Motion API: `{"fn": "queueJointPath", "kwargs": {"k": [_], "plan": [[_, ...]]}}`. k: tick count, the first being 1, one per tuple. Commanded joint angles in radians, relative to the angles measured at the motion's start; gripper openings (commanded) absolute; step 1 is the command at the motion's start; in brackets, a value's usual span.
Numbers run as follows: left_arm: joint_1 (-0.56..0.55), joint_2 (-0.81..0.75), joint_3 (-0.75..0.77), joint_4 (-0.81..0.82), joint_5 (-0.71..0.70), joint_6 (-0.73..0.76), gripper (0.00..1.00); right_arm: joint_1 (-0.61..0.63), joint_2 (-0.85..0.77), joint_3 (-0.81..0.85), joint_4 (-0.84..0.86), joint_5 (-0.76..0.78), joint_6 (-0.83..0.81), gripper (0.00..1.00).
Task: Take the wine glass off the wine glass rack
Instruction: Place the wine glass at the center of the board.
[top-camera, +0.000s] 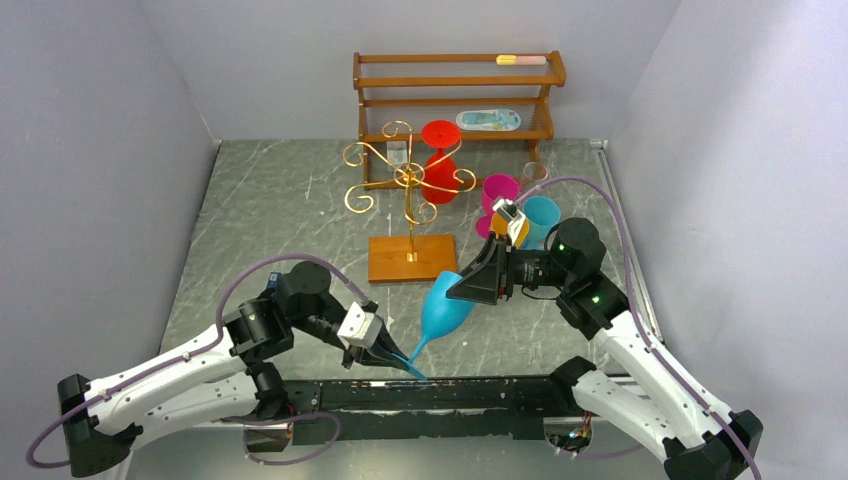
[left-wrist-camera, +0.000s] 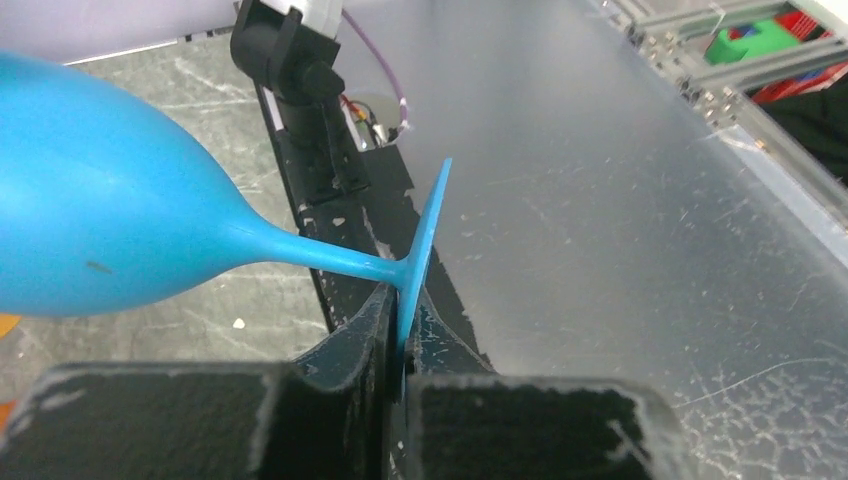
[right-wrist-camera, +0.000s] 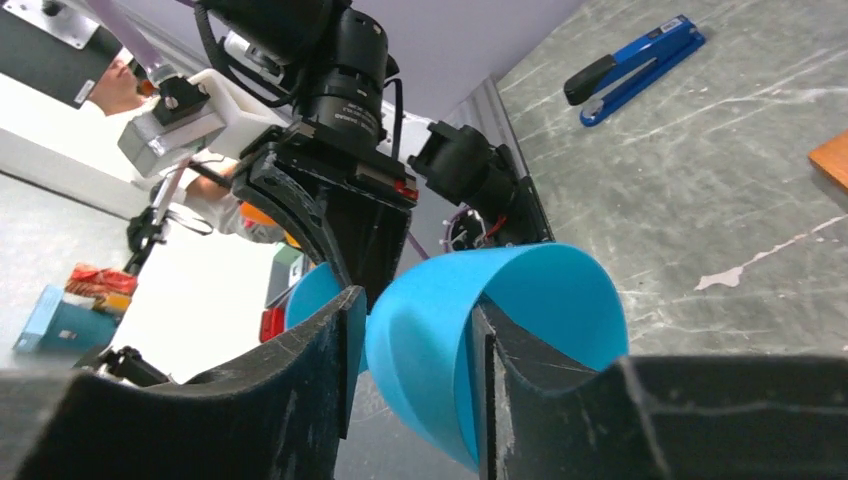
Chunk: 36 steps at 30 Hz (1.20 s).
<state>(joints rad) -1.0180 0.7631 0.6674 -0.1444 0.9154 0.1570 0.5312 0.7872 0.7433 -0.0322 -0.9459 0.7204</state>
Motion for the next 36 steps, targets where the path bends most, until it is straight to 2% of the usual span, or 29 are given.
{"fn": "queueJointPath", "kwargs": {"k": [1, 3, 5, 9, 11, 13, 14, 16, 19, 26, 31, 34, 36], "plan": [[0.01, 0.054, 0.077, -0.166, -0.116, 0.164, 0.05, 0.022, 0.012, -0.042, 0.131, -0.133, 0.112, 0.42], [0.01, 0.076, 0.101, -0.22, -0.113, 0.193, 0.05, 0.022, 0.014, -0.05, 0.186, -0.152, 0.145, 0.37], [0.01, 0.089, 0.112, -0.256, -0.126, 0.216, 0.05, 0.022, 0.014, -0.051, 0.231, -0.171, 0.174, 0.26], [0.01, 0.077, 0.105, -0.245, -0.174, 0.215, 0.05, 0.022, 0.012, -0.038, 0.187, -0.181, 0.157, 0.24], [0.01, 0.07, 0.101, -0.24, -0.193, 0.219, 0.05, 0.022, 0.013, -0.032, 0.153, -0.18, 0.148, 0.3], [0.01, 0.071, 0.102, -0.252, -0.212, 0.233, 0.05, 0.022, 0.011, -0.039, 0.143, -0.153, 0.164, 0.46], [0.01, 0.075, 0.106, -0.265, -0.209, 0.244, 0.05, 0.022, 0.009, -0.048, 0.155, -0.138, 0.177, 0.5], [0.01, 0.084, 0.118, -0.295, -0.196, 0.265, 0.05, 0.022, 0.002, -0.085, 0.226, -0.12, 0.234, 0.51], [0.01, 0.079, 0.124, -0.312, -0.182, 0.283, 0.05, 0.022, 0.006, -0.122, 0.31, -0.123, 0.303, 0.43], [0.01, 0.053, 0.124, -0.339, -0.191, 0.308, 0.05, 0.022, 0.017, -0.119, 0.292, -0.057, 0.35, 0.23], [0.01, 0.061, 0.13, -0.348, -0.22, 0.318, 0.05, 0.021, 0.035, -0.136, 0.35, -0.062, 0.419, 0.08], [0.01, 0.068, 0.135, -0.341, -0.21, 0.317, 0.05, 0.023, 0.043, -0.137, 0.338, -0.062, 0.419, 0.01], [0.01, 0.073, 0.135, -0.333, -0.213, 0.316, 0.05, 0.023, 0.043, -0.134, 0.33, -0.058, 0.417, 0.0]]}}
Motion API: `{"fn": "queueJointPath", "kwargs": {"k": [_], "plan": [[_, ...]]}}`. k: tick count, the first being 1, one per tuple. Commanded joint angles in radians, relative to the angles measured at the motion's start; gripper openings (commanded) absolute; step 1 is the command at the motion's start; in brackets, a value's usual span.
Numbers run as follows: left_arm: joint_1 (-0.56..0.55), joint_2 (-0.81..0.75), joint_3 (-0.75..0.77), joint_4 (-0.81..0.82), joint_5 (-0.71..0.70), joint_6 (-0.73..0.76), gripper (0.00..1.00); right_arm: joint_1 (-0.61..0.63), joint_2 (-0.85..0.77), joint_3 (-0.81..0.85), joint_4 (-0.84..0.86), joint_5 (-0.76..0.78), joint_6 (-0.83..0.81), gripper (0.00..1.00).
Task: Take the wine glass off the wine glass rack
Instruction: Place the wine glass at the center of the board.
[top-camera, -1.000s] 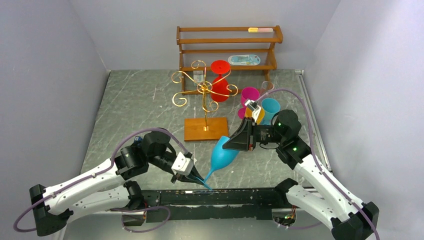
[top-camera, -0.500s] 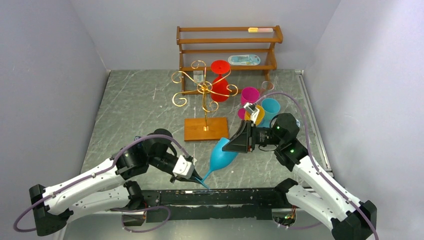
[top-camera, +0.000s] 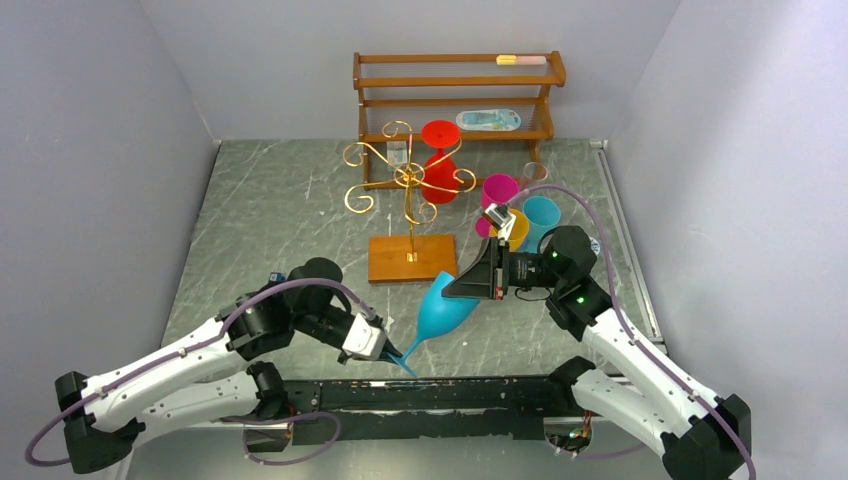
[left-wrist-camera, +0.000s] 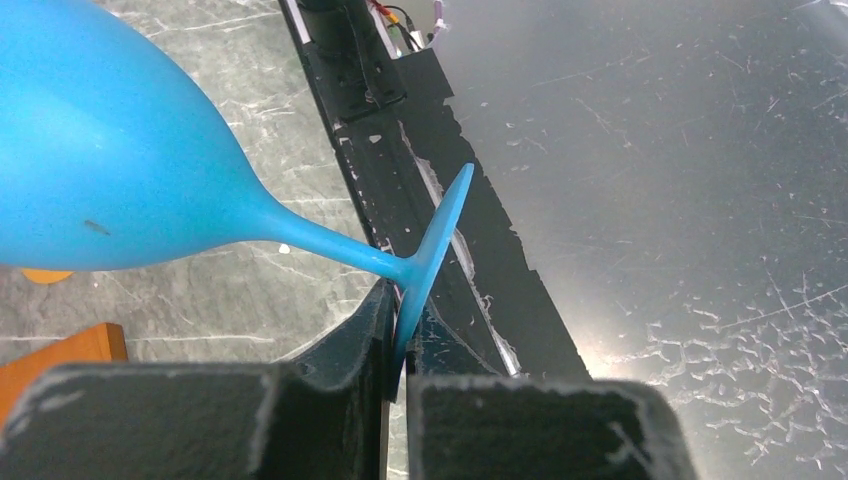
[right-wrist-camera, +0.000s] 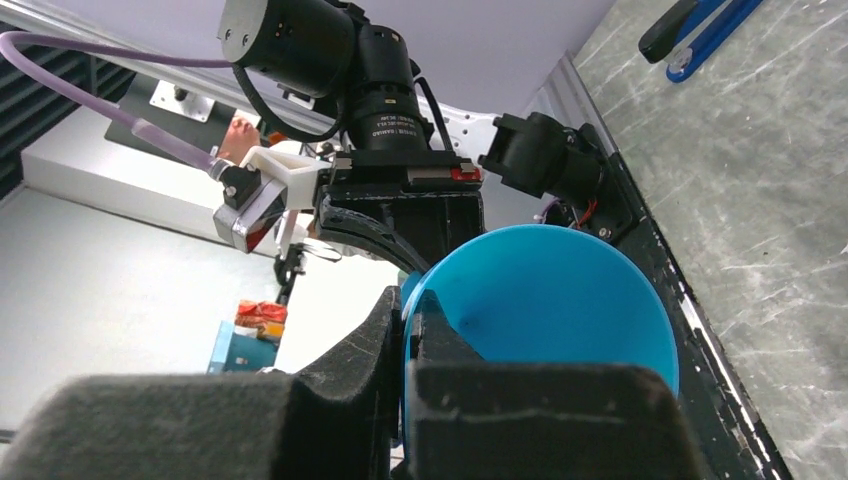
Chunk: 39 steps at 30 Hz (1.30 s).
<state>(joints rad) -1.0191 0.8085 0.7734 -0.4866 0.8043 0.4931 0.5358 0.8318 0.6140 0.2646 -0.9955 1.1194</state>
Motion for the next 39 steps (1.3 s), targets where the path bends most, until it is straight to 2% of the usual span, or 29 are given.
{"fn": "queueJointPath", "kwargs": {"k": [1, 9, 12, 17, 18, 20, 22, 25, 27, 29, 32, 34, 36, 39], "plan": [[0.011, 0.031, 0.029, 0.013, -0.108, -0.024, 0.06, 0.018, -0.003, -0.003, 0.026, -0.006, 0.013, 0.0], [0.011, 0.03, 0.039, 0.036, -0.106, -0.034, 0.14, 0.018, -0.002, 0.017, -0.036, 0.011, -0.029, 0.0], [0.011, 0.02, 0.041, 0.035, -0.102, -0.029, 0.06, 0.018, 0.0, 0.015, -0.041, 0.013, -0.032, 0.0], [0.011, 0.01, 0.045, -0.015, -0.083, 0.007, 0.05, 0.017, -0.01, 0.059, -0.121, 0.029, -0.094, 0.38], [0.011, 0.011, 0.049, -0.03, -0.081, 0.014, 0.05, 0.016, -0.013, 0.076, -0.17, 0.05, -0.122, 0.43], [0.011, 0.016, 0.066, -0.063, -0.073, 0.013, 0.05, 0.015, -0.017, 0.124, -0.309, 0.108, -0.2, 0.47], [0.011, 0.024, 0.085, -0.102, -0.055, 0.028, 0.05, 0.015, -0.022, 0.138, -0.346, 0.107, -0.228, 0.47], [0.011, 0.029, 0.096, -0.13, -0.05, 0.042, 0.05, 0.015, -0.026, 0.118, -0.275, 0.073, -0.178, 0.43], [0.011, 0.029, 0.099, -0.137, -0.053, 0.044, 0.05, 0.014, -0.019, 0.111, -0.235, 0.047, -0.156, 0.36], [0.011, 0.026, 0.107, -0.145, -0.052, 0.043, 0.05, 0.014, -0.01, 0.142, -0.311, 0.052, -0.205, 0.27], [0.011, 0.018, 0.118, -0.167, -0.05, 0.054, 0.05, 0.012, -0.005, 0.187, -0.39, 0.064, -0.267, 0.27], [0.011, 0.013, 0.117, -0.169, -0.054, 0.052, 0.05, 0.012, -0.007, 0.188, -0.372, 0.058, -0.251, 0.28], [0.011, 0.004, 0.111, -0.162, -0.053, 0.049, 0.05, 0.012, -0.008, 0.175, -0.332, 0.031, -0.224, 0.23], [0.011, -0.008, 0.104, -0.145, -0.042, 0.044, 0.05, 0.012, -0.004, 0.164, -0.326, 0.014, -0.208, 0.22]]}}
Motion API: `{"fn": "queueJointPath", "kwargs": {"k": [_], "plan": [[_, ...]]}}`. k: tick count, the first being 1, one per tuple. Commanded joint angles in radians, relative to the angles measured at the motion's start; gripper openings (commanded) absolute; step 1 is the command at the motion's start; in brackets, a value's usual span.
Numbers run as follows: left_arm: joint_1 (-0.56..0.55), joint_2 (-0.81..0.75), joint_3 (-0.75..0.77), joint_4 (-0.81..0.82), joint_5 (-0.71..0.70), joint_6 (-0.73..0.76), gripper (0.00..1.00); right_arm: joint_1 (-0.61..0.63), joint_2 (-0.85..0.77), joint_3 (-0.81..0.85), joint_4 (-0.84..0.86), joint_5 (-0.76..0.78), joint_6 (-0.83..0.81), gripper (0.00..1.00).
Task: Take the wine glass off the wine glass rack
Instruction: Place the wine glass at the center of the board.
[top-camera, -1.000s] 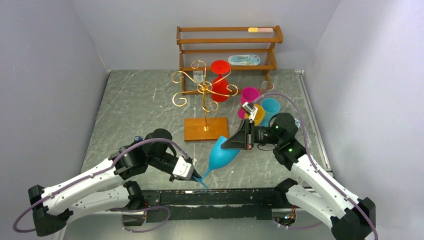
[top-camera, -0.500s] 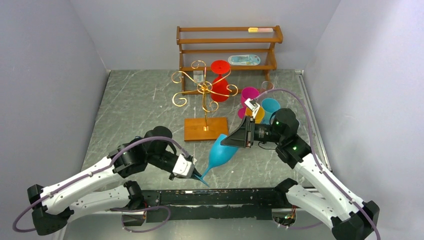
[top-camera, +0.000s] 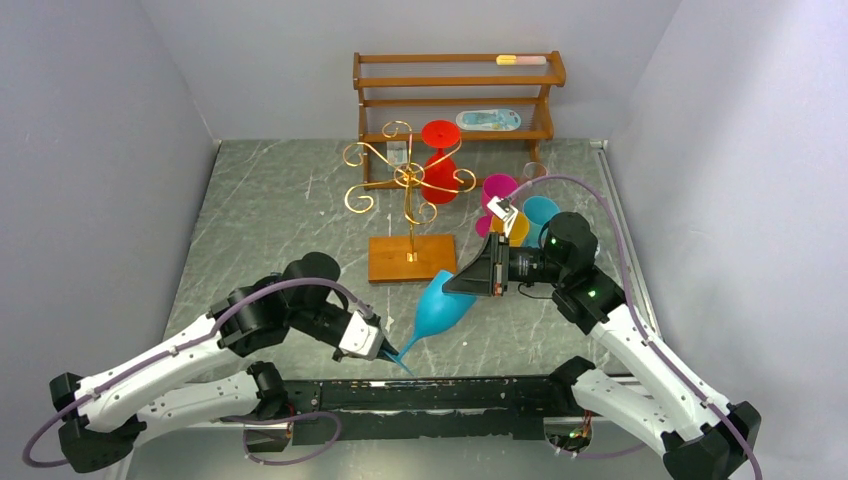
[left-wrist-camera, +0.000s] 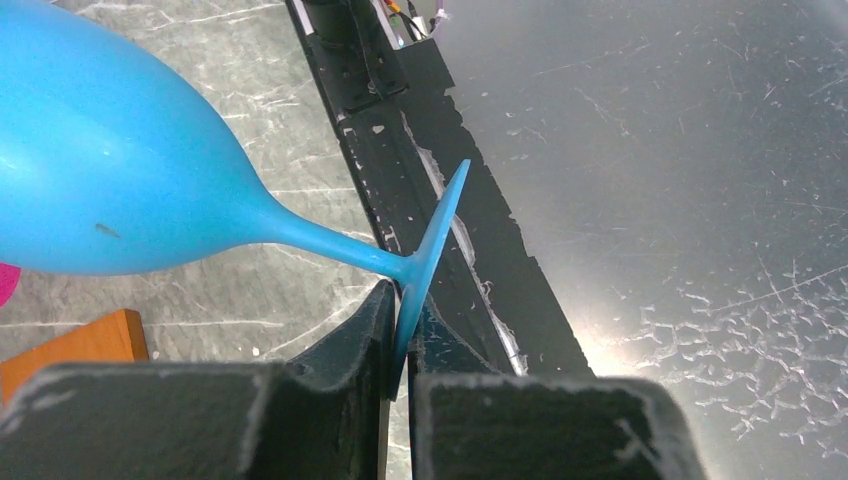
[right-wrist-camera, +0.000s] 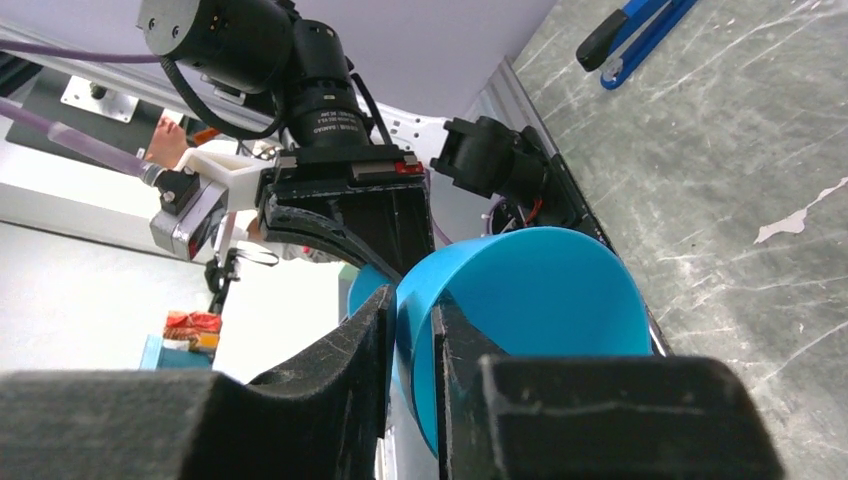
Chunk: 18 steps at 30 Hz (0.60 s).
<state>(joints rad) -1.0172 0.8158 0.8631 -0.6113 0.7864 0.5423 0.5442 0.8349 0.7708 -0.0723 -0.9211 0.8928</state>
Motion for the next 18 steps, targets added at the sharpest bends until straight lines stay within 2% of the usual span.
{"fn": "queueJointPath", "kwargs": {"k": [1, 6, 8, 14, 18], "plan": [[0.009, -0.018, 0.014, -0.017, -0.021, -0.005, 0.05, 0.003, -0.007, 0.004, 0.008, -0.06, 0.022, 0.21], [0.009, -0.023, 0.013, -0.014, -0.038, -0.007, 0.05, 0.004, -0.017, -0.027, 0.067, -0.069, 0.07, 0.01], [0.009, -0.026, 0.012, -0.009, -0.052, -0.014, 0.07, 0.004, -0.021, -0.031, 0.108, -0.066, 0.089, 0.0], [0.009, -0.062, -0.012, 0.089, -0.058, -0.064, 0.31, 0.004, -0.025, -0.031, 0.105, -0.057, 0.086, 0.0], [0.009, -0.069, -0.028, 0.137, -0.084, -0.108, 0.46, 0.004, -0.03, -0.017, 0.007, -0.014, 0.023, 0.0]]}}
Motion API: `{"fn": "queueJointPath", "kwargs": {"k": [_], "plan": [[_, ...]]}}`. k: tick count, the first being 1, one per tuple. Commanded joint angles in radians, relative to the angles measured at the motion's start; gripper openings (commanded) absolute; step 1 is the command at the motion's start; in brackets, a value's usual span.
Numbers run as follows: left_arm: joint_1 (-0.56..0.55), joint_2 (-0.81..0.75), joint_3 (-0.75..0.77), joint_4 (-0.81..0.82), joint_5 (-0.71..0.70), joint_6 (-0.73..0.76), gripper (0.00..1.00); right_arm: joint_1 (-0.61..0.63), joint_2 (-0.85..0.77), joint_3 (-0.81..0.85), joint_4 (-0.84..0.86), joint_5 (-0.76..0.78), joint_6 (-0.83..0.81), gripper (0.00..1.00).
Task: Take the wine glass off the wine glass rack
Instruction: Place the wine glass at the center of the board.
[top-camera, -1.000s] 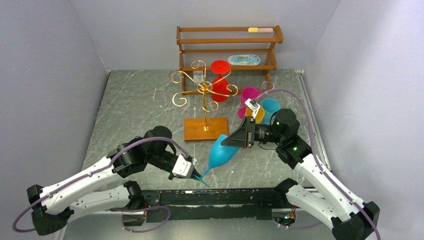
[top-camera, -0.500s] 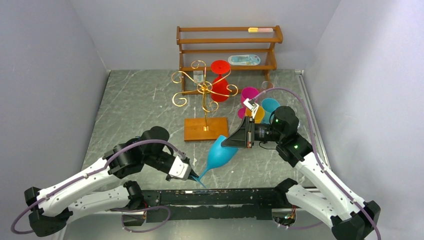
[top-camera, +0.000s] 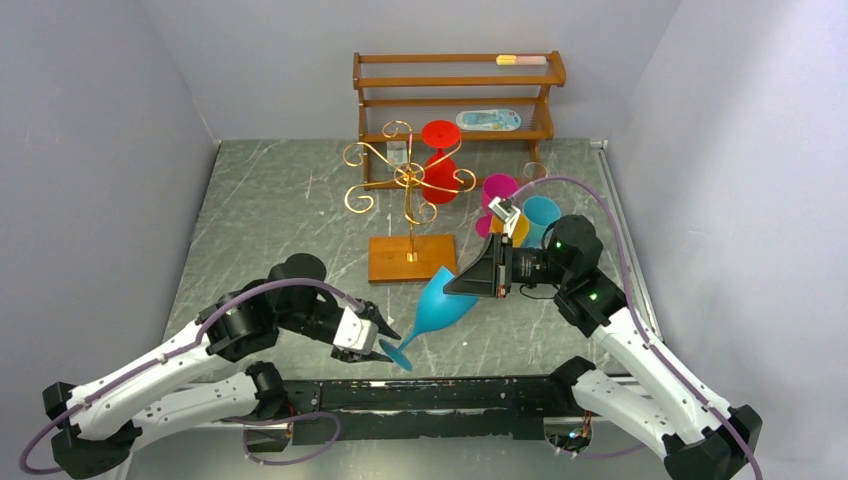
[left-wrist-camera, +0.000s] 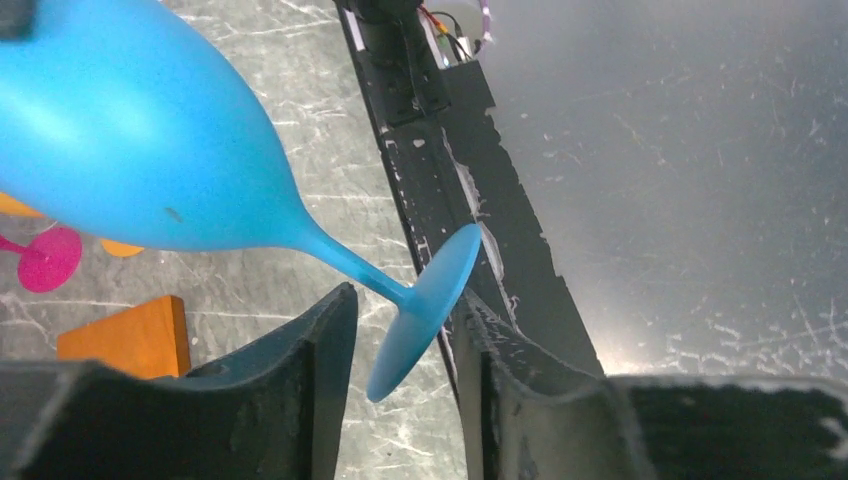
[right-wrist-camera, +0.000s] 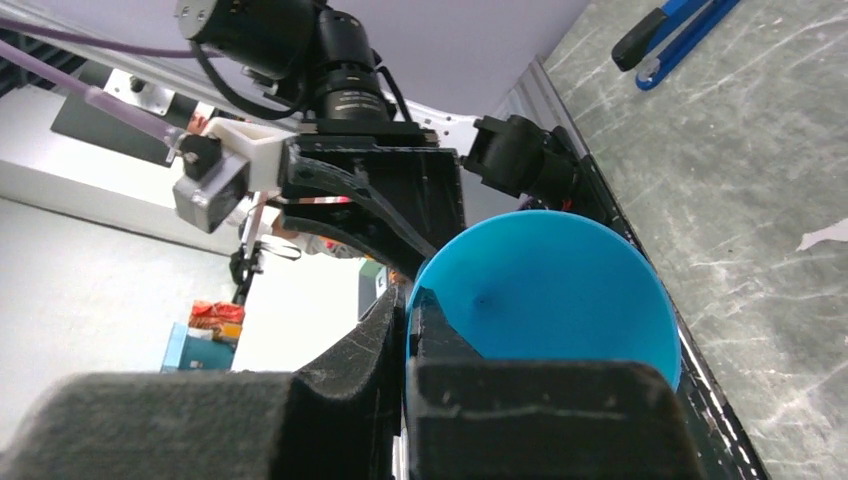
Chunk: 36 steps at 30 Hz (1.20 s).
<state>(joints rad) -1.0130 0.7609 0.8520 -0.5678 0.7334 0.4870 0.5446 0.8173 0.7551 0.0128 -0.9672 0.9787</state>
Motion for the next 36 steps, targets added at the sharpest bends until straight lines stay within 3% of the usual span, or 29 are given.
{"fn": "queueJointPath", "kwargs": {"k": [1, 8, 13, 18, 22, 27, 36], "plan": [[0.005, -0.012, -0.019, 0.1, -0.024, -0.055, 0.48, 0.003, -0.013, 0.002, -0.1, 0.039, -0.077, 0.0], [0.005, 0.013, 0.009, 0.084, -0.06, -0.052, 0.52, 0.003, -0.014, 0.025, -0.226, 0.12, -0.155, 0.0], [0.005, -0.008, -0.021, 0.163, -0.065, -0.115, 0.56, 0.005, 0.006, 0.087, -0.442, 0.282, -0.284, 0.0], [0.005, -0.023, -0.04, 0.242, -0.173, -0.244, 0.69, 0.004, 0.0, 0.155, -0.585, 0.499, -0.379, 0.0], [0.005, -0.024, -0.012, 0.232, -0.245, -0.222, 0.72, 0.005, -0.027, 0.191, -0.714, 0.689, -0.411, 0.0], [0.005, -0.033, -0.05, 0.29, -0.314, -0.236, 0.79, 0.004, -0.072, 0.203, -0.887, 1.026, -0.376, 0.0], [0.005, -0.097, -0.13, 0.429, -0.429, -0.332, 0.84, 0.004, -0.172, 0.197, -0.984, 1.43, -0.254, 0.0]]}}
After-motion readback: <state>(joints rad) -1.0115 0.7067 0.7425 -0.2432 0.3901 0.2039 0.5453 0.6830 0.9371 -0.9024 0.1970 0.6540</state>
